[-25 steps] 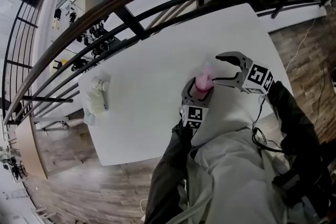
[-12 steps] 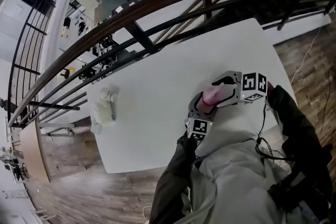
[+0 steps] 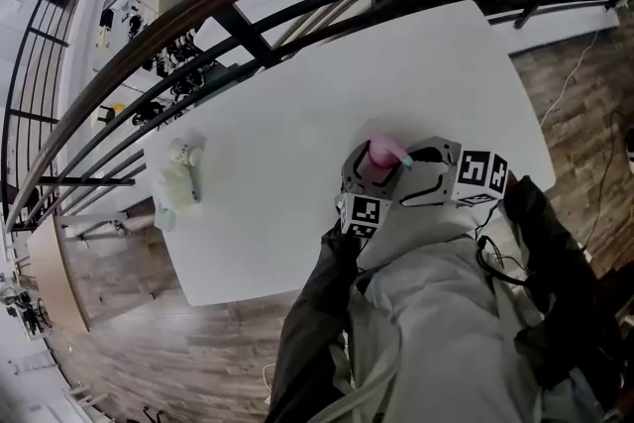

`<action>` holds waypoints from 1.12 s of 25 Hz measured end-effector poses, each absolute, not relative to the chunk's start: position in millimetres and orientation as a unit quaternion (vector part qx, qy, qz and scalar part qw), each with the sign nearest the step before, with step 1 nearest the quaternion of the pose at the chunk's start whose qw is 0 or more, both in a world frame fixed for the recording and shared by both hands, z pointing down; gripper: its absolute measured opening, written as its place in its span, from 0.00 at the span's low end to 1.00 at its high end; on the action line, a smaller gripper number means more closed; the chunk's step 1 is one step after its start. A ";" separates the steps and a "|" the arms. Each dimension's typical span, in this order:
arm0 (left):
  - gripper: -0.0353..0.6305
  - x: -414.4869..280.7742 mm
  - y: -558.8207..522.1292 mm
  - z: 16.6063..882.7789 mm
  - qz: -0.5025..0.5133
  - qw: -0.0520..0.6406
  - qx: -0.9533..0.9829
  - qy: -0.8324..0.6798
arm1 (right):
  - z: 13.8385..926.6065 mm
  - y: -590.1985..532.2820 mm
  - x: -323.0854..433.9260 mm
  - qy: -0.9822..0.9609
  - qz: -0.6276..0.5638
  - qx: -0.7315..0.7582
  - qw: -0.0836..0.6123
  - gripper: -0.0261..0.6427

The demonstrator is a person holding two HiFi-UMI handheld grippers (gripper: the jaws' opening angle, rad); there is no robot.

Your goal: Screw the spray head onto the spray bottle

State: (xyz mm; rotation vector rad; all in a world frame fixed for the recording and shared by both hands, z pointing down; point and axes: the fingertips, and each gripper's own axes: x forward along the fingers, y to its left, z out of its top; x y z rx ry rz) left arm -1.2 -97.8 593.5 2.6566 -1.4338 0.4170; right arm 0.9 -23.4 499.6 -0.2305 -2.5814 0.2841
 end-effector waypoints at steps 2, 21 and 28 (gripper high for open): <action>0.60 -1.7 -96.2 592.9 0.136 0.047 0.870 -0.472 | 500.0 -10.3 -12.1 -0.955 0.109 -0.092 0.260 0.54; 0.60 2.7 -91.0 587.5 0.143 0.057 0.884 -0.441 | 462.0 -89.6 -7.9 -0.959 -0.107 -0.015 0.263 0.54; 0.60 4.2 -88.1 594.5 0.141 0.057 0.886 -0.438 | 476.9 -82.7 -33.9 -0.960 -0.053 -0.057 0.270 0.54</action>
